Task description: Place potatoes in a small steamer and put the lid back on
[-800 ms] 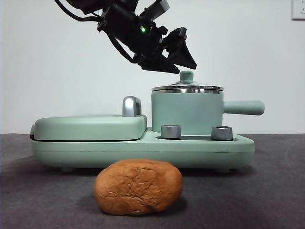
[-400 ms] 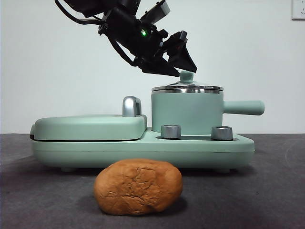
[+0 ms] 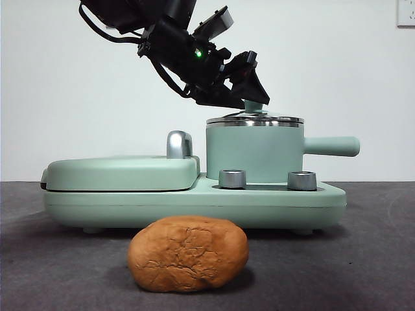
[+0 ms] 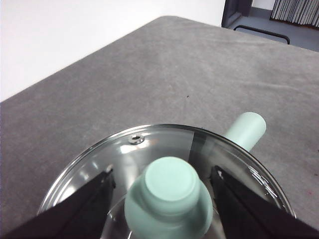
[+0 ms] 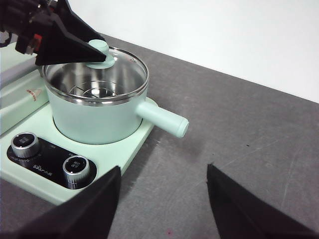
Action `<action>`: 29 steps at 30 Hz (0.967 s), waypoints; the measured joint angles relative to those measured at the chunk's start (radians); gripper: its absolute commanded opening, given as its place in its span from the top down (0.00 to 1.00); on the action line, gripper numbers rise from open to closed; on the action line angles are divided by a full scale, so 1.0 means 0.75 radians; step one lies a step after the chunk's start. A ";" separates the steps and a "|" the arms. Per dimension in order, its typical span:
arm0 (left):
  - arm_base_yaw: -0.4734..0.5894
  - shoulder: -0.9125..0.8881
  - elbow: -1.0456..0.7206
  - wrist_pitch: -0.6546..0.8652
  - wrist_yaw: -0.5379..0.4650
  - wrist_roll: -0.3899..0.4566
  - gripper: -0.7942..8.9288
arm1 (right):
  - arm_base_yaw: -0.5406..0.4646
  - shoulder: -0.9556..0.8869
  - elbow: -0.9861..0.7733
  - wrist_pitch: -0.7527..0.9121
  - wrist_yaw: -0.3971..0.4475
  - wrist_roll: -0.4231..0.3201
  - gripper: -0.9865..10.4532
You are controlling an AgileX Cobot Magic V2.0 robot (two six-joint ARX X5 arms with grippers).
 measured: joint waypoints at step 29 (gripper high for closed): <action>-0.003 0.002 0.006 -0.011 0.003 0.001 0.91 | 0.000 0.000 0.000 -0.001 0.000 0.001 0.68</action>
